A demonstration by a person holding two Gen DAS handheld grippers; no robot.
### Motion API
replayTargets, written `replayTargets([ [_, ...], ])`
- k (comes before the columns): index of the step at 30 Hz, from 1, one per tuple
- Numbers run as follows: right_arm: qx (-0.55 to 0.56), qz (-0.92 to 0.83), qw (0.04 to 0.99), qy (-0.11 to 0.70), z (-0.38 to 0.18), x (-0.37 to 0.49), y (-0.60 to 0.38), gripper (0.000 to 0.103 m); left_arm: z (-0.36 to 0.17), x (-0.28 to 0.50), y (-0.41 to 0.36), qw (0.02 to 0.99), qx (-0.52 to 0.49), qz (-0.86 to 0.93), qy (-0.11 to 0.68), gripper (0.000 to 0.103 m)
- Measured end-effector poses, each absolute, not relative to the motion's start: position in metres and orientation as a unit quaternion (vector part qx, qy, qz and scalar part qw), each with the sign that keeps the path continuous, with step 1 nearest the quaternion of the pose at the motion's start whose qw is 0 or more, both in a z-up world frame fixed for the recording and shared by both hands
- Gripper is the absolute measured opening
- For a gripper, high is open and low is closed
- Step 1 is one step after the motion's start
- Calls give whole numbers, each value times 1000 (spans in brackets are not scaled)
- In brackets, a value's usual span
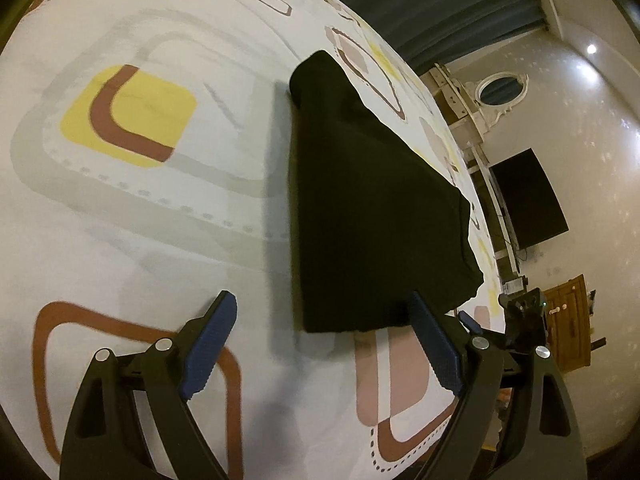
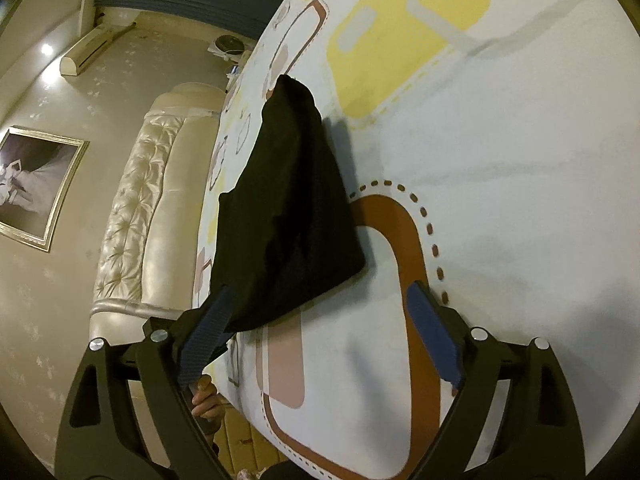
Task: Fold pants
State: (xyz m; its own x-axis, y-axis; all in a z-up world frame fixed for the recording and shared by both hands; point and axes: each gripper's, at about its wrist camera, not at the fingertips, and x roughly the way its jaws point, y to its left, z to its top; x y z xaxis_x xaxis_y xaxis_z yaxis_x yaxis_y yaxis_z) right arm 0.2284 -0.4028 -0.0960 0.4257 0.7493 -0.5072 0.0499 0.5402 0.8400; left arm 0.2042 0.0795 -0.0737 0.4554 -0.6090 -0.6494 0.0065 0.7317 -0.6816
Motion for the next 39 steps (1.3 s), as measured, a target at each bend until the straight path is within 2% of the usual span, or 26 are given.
replayTargets([
  [13, 411, 244, 732, 486, -104, 262, -373, 88, -82, 222, 68, 793, -317, -191, 484, 86],
  [14, 402, 241, 735, 490, -104, 264, -368, 86, -82, 223, 66, 794, -314, -190, 485, 86],
  [15, 395, 235, 739, 493, -104, 265, -364, 79, -82, 224, 64, 795, -311, -190, 486, 86],
  [16, 386, 227, 744, 496, -105, 266, -362, 73, -81, 224, 61, 796, -309, -191, 485, 79],
  [17, 378, 223, 748, 498, -107, 267, -361, 59, -82, 225, 60, 794, -310, -195, 486, 60],
  [18, 372, 220, 752, 498, -108, 267, -360, 54, -84, 226, 57, 782, -322, -210, 491, 53],
  [20, 369, 222, 755, 495, -109, 266, -360, 49, -85, 226, 57, 780, -331, -204, 490, 49],
  [26, 374, 230, 757, 484, -106, 262, -361, 40, -77, 222, 54, 791, -316, -187, 490, 40],
  [39, 382, 239, 754, 479, -95, 249, -362, 37, -59, 208, 46, 810, -274, -154, 495, 37],
])
